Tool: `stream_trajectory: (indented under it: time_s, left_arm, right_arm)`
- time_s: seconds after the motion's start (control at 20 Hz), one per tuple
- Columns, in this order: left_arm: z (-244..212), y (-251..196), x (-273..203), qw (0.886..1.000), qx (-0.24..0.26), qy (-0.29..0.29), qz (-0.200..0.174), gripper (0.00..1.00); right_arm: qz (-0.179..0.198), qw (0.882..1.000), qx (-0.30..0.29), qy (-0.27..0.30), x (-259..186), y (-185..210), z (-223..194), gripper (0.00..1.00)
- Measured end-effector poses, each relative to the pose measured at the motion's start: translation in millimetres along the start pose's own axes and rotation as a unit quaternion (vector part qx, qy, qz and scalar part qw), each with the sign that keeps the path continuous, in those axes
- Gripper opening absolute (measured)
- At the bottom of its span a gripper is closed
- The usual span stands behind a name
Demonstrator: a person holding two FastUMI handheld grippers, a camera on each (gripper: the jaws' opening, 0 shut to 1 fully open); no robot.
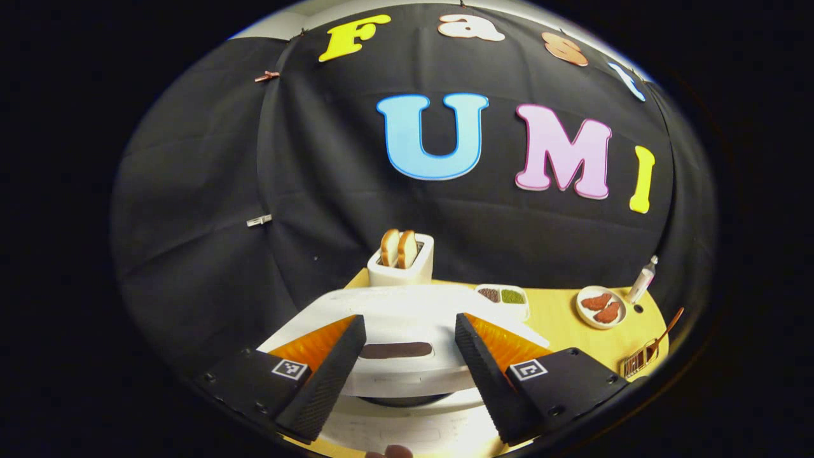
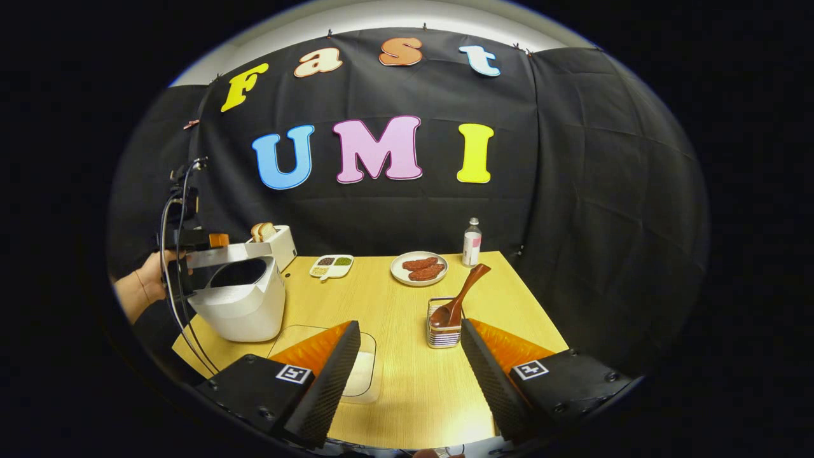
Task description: Close the left gripper, press the button to open the rice cooker; take a wooden spoon from the chopstick holder with the right hand, scoop a spoonful of rice and pour it into the rice cooker, then put the wooden spoon back into the chopstick holder.
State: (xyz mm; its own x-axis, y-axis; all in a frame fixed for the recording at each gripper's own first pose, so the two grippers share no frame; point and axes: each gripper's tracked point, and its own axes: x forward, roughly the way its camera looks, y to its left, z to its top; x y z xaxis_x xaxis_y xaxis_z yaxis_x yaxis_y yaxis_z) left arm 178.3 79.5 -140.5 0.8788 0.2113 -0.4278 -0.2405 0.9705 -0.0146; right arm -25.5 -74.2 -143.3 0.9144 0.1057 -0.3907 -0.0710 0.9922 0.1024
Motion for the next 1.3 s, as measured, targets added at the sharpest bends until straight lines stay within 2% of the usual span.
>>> stream_trajectory:
  time_s: [0.25, 0.5, 0.6, 0.8, 1.0, 1.3]
  left_arm:
    - [-35, 1, 2, 1.0, 0.002, 0.016, 0.013, 1.0]
    - [-66, 5, -3, 0.999, -0.018, 0.025, 0.034, 1.0]
    - [-75, 3, -2, 0.999, -0.007, 0.023, 0.034, 1.0]
    - [-77, 3, -4, 1.0, 0.005, -0.008, 0.029, 1.0]
    - [-77, 5, -3, 0.999, 0.004, 0.0, 0.032, 1.0]
    - [-63, 5, -13, 1.0, 0.003, -0.023, 0.017, 0.99]
  right_arm:
    - [-0.007, 1.0, -0.004, -0.003, -1, -9, 5, 0.99]
    - [-0.007, 1.0, -0.007, -0.003, 1, -8, 5, 0.99]
    - [-0.005, 1.0, -0.004, 0.001, 1, -6, 1, 0.99]
    - [-0.001, 1.0, 0.002, 0.001, 1, 0, 2, 0.99]
    - [0.002, 1.0, 0.001, -0.004, 0, 4, 0, 0.99]
    - [0.001, 1.0, 0.016, -0.008, -3, 4, 2, 0.99]
